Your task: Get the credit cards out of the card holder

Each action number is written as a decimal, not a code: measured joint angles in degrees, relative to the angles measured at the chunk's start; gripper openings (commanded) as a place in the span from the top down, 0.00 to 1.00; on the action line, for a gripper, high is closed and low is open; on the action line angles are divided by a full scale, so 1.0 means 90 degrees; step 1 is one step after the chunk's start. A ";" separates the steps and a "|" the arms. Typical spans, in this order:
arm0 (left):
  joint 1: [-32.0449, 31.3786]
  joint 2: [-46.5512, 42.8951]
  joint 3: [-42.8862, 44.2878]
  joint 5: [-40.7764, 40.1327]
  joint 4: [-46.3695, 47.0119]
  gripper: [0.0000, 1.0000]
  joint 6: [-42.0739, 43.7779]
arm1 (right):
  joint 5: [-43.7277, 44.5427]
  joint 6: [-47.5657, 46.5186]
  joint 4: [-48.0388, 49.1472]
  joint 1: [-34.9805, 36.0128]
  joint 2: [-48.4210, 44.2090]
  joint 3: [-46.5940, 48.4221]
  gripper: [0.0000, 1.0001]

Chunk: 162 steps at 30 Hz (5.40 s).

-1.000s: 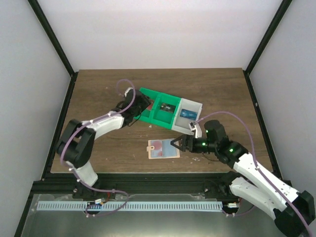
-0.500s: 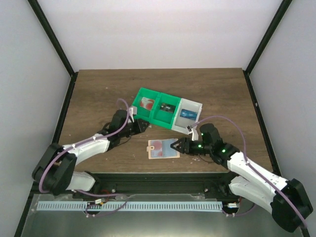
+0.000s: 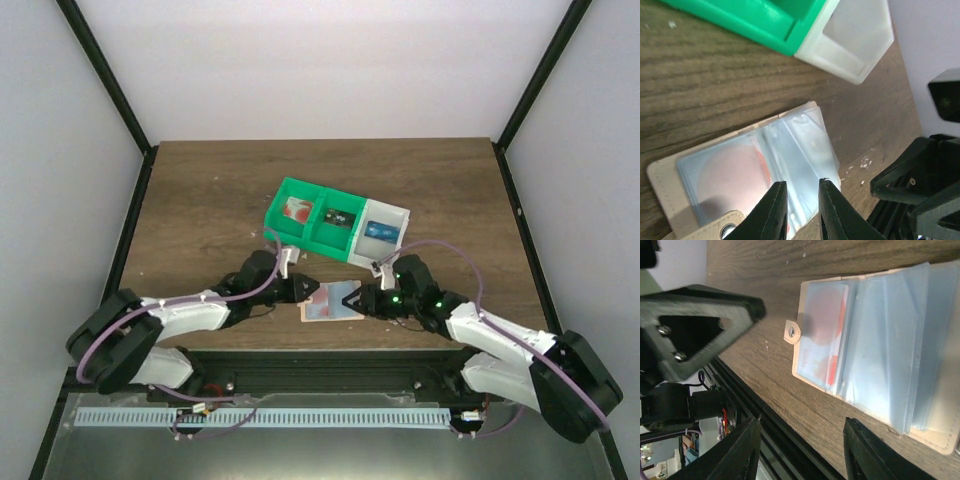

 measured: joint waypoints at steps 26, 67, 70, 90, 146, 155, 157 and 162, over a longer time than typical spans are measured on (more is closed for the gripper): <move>-0.0163 0.0920 -0.0257 -0.0648 0.0197 0.82 0.0078 | 0.0651 -0.0024 0.1413 0.0653 0.2586 0.0775 0.76; 0.0187 0.0304 -0.0731 -0.0260 0.1018 0.47 -0.0913 | 0.0622 -0.0160 0.2402 0.0658 0.3594 0.0724 0.99; -0.0036 -0.0299 -0.0466 -0.0359 0.0806 0.46 -0.0920 | 0.0622 -0.0151 0.2487 0.0658 0.3594 0.0680 0.99; -0.0391 0.1027 -0.0255 -0.0605 0.1134 0.46 -0.1134 | 0.0617 -0.0119 0.2613 0.0658 0.3585 0.0612 0.99; -0.1217 0.0427 -0.0209 -0.1146 -0.0369 0.35 -0.1401 | 0.0811 0.0010 0.2693 0.0605 0.3393 0.0408 0.99; -0.1217 0.0325 -0.0211 -0.1027 -0.0384 0.35 -0.1496 | 0.0804 0.0039 0.2800 0.0605 0.3417 0.0372 1.00; -0.1217 0.0384 -0.0216 -0.0998 -0.0355 0.35 -0.1542 | 0.0799 0.0046 0.2832 0.0605 0.3432 0.0369 0.98; -0.1219 0.0415 -0.0231 -0.0957 -0.0284 0.36 -0.1583 | 0.0750 0.0090 0.2929 0.0602 0.3451 0.0355 0.91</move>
